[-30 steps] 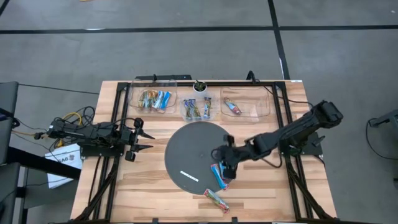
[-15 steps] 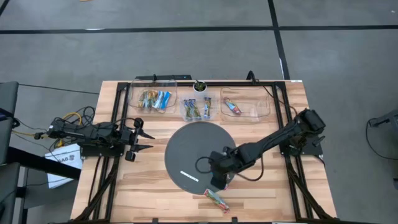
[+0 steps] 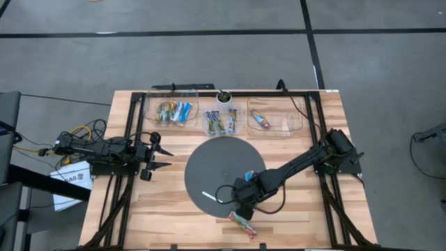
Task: Pick and place Granola Bars by type
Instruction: Put the red granola bar into the right transparent bin
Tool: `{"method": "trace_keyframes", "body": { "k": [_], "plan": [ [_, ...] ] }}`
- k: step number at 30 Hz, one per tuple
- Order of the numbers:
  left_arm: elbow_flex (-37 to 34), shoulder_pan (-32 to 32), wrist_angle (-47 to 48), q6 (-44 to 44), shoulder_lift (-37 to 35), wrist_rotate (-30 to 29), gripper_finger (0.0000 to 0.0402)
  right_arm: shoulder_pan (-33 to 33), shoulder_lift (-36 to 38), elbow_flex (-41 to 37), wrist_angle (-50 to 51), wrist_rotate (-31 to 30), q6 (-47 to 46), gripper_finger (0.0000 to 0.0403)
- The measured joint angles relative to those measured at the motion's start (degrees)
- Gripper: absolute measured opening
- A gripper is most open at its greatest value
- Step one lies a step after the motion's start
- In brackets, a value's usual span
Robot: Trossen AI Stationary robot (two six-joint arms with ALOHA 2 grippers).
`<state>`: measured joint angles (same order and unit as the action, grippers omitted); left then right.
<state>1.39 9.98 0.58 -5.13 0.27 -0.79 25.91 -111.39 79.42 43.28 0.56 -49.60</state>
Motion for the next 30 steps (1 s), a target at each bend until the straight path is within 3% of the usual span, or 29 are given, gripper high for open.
{"method": "trace_keyframes", "body": {
  "k": [14,25,30],
  "plan": [
    [0.0,0.0,0.0,0.0,0.0,0.0,0.0154,-0.5,-3.9,0.0,-0.4,1.4,-0.1,0.0092],
    [0.0,0.0,0.0,0.0,0.0,0.0,0.0154,-0.4,-4.1,0.0,-1.6,1.0,-2.3,0.0171],
    [0.0,0.0,0.0,0.0,0.0,0.0,0.0154,-0.5,-4.1,0.0,-1.5,0.4,-3.1,0.0175]
  ]
}}
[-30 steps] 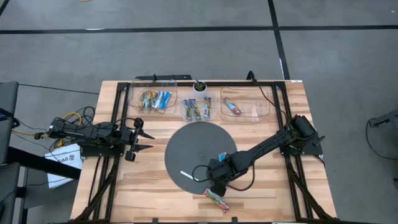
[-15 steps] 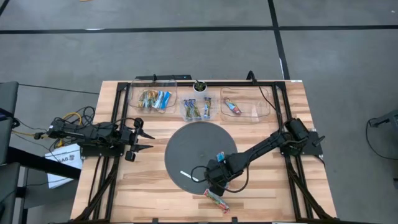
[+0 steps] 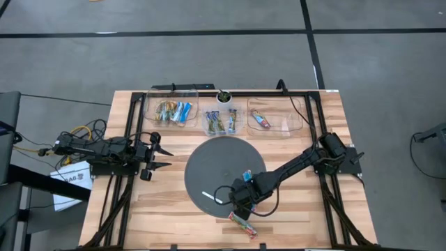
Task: Pick and place Granola Bars by type
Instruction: Put the red granola bar into the right transparent bin
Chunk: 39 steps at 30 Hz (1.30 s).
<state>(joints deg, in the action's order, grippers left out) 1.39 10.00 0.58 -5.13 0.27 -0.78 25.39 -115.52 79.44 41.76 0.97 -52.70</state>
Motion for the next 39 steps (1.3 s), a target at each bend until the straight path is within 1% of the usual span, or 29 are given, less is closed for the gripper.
{"method": "trace_keyframes", "body": {
  "k": [3,10,16,18,21,24,29,34,39],
  "plan": [
    [0.0,0.0,0.0,0.0,0.0,0.0,0.0154,0.0,0.0,0.0,0.3,-0.1,-0.9,0.0152],
    [0.0,0.0,0.0,0.0,0.0,0.0,0.0154,0.0,0.0,0.0,1.0,-0.2,-1.3,0.0064],
    [0.0,0.0,0.0,0.0,0.0,0.0,0.0154,0.0,0.0,0.0,1.1,-0.2,-1.3,0.0009],
    [0.0,0.0,0.0,0.0,0.0,0.0,0.0154,0.0,0.0,0.0,1.0,-0.2,-1.3,0.0004],
    [0.0,0.0,0.0,0.0,0.0,0.0,0.0154,0.0,0.0,0.0,0.4,-0.2,-1.3,0.0008],
    [0.0,0.0,0.0,0.0,0.0,0.0,0.0154,-0.1,-0.1,0.0,-2.5,-0.5,-0.9,0.0003],
    [0.0,0.0,0.0,0.0,0.0,0.0,0.0154,-1.3,0.7,1.0,-7.2,-1.7,2.4,0.0003],
    [0.0,0.0,0.0,0.0,0.0,0.0,0.0154,-3.5,3.6,3.4,-7.8,-7.4,8.2,0.0001],
    [0.0,0.0,0.0,0.0,0.0,0.0,0.0154,-7.1,6.8,4.7,-7.5,-15.0,15.1,0.0001]
  ]
}}
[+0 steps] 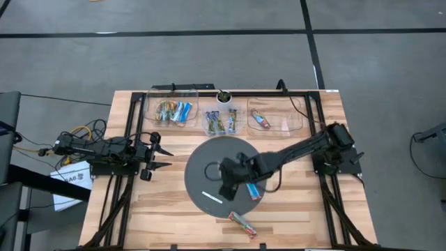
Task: Pick and place Granola Bars by type
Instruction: Put the red granola bar into the right transparent bin
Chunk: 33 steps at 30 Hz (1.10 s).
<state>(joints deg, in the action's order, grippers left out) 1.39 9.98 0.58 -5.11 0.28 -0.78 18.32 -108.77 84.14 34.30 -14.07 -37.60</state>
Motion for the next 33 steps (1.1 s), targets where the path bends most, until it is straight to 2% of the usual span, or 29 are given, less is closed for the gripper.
{"method": "trace_keyframes", "body": {
  "k": [6,14,25,33],
  "plan": [
    [0.0,0.0,0.0,0.0,0.0,0.0,0.0154,-4.2,3.7,0.2,3.1,-10.9,5.1,0.0001],
    [0.0,0.0,0.0,0.0,0.0,0.0,0.0154,-9.1,10.3,0.1,14.1,-23.8,6.2,0.0000],
    [0.0,0.0,0.0,0.0,0.0,0.0,0.0154,-19.4,17.0,0.1,32.9,-27.8,7.0,0.0000],
    [0.0,0.0,0.0,0.0,0.0,0.0,0.0154,-27.8,17.8,-1.1,36.8,-28.0,11.9,0.0000]
  ]
}}
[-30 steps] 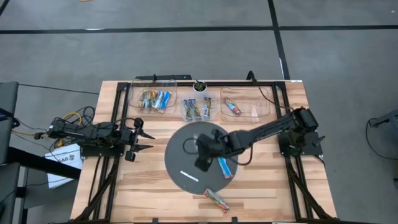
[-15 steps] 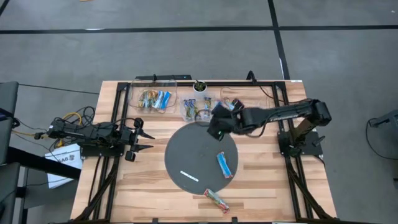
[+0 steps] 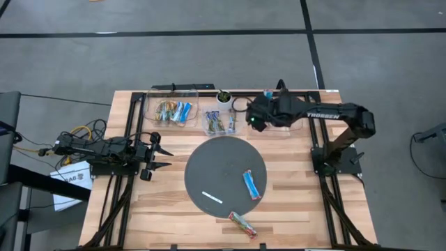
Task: Pick and place Granola Bars by type
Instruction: Put the red granola bar into the right transparent bin
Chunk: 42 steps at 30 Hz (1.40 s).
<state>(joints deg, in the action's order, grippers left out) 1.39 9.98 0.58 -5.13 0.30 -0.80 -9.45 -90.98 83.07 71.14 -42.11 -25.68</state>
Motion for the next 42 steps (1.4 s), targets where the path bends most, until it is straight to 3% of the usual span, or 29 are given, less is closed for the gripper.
{"method": "trace_keyframes", "body": {
  "k": [9,15,22,30,42],
  "plan": [
    [0.0,0.0,0.0,0.0,0.0,0.0,0.0154,-7.7,-0.1,-6.0,-2.2,0.3,4.9,0.0000],
    [0.0,0.0,0.0,0.0,0.0,0.0,0.0154,-11.8,-0.2,-12.3,-8.9,3.0,11.1,0.0000],
    [0.0,0.0,0.0,0.0,0.0,0.0,0.0154,-12.8,-0.3,-18.9,-17.4,13.8,20.2,0.0000],
    [0.0,0.0,0.0,0.0,0.0,0.0,0.0154,-13.9,-0.3,-19.9,-19.5,25.0,24.7,0.0000],
    [0.0,0.0,0.0,0.0,0.0,0.0,0.0154,-17.0,-0.3,-21.2,-20.4,25.8,32.7,0.0000]
  ]
}}
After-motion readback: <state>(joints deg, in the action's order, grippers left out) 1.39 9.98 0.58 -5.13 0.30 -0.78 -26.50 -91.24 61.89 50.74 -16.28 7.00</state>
